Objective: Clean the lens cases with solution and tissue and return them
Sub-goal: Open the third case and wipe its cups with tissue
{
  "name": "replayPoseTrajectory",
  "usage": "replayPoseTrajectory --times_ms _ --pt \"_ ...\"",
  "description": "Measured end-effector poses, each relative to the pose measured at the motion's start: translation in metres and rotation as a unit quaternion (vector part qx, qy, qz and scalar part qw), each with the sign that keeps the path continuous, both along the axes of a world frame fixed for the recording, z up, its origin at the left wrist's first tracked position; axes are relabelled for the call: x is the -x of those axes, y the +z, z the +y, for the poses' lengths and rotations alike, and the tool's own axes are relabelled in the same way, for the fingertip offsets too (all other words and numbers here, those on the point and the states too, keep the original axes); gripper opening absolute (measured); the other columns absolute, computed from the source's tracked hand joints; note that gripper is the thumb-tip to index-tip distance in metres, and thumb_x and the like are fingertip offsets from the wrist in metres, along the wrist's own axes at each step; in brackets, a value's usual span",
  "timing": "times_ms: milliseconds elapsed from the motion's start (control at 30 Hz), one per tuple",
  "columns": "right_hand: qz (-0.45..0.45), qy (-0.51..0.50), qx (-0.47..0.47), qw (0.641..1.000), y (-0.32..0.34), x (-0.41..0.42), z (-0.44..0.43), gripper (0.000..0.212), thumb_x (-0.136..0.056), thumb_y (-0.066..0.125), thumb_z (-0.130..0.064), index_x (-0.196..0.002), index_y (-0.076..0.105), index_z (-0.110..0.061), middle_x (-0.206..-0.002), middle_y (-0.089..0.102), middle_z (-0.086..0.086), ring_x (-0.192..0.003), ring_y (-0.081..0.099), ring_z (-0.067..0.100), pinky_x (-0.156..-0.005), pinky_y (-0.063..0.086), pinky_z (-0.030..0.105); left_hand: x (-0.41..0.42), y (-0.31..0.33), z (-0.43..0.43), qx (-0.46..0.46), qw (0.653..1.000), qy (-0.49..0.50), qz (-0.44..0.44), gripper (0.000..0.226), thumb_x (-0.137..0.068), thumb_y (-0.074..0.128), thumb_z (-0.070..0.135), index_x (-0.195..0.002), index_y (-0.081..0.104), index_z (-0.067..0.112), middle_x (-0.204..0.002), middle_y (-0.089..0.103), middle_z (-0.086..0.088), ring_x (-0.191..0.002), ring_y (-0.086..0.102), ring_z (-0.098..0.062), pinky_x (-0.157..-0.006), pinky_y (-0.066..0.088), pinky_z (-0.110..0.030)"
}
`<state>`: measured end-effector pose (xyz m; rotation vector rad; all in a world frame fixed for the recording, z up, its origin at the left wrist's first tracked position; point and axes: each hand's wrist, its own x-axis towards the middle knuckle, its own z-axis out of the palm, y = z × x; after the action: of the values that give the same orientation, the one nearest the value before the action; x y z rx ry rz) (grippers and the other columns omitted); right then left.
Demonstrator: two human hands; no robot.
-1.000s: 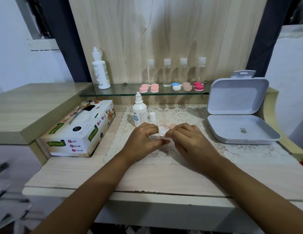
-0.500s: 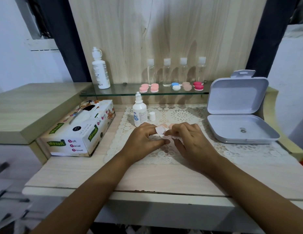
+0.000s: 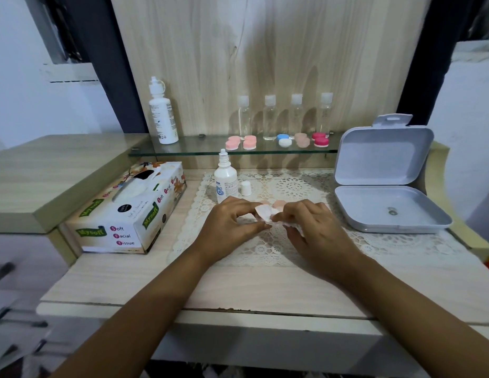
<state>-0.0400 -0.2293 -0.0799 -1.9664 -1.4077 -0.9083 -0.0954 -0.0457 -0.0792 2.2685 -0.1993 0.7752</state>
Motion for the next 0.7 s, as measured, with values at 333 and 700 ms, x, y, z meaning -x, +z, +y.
replayPoseTrajectory --times_ms 333,700 --pt "0.011 -0.039 -0.021 0.999 -0.003 -0.012 -0.006 0.037 -0.077 0.057 -0.002 -0.111 0.047 -0.014 -0.099 0.071 -0.002 -0.092 0.056 0.016 -0.069 0.046 0.034 0.000 0.001 -0.001 0.028 1.000 0.008 -0.008 0.035 -0.067 0.081 0.028 -0.099 0.069 0.034 -0.086 0.064 0.029 -0.092 0.056 0.003 -0.080 0.039 -0.007" --pt "0.029 -0.025 -0.034 0.999 -0.002 -0.011 -0.006 0.039 -0.078 0.058 -0.002 -0.112 0.047 -0.014 -0.099 0.071 -0.003 -0.093 0.055 0.012 -0.072 0.049 0.035 0.001 0.002 -0.001 0.050 0.999 0.008 -0.014 0.035 -0.067 0.081 0.026 -0.097 0.067 0.036 -0.086 0.063 0.027 -0.093 0.057 0.003 -0.081 0.040 -0.006"
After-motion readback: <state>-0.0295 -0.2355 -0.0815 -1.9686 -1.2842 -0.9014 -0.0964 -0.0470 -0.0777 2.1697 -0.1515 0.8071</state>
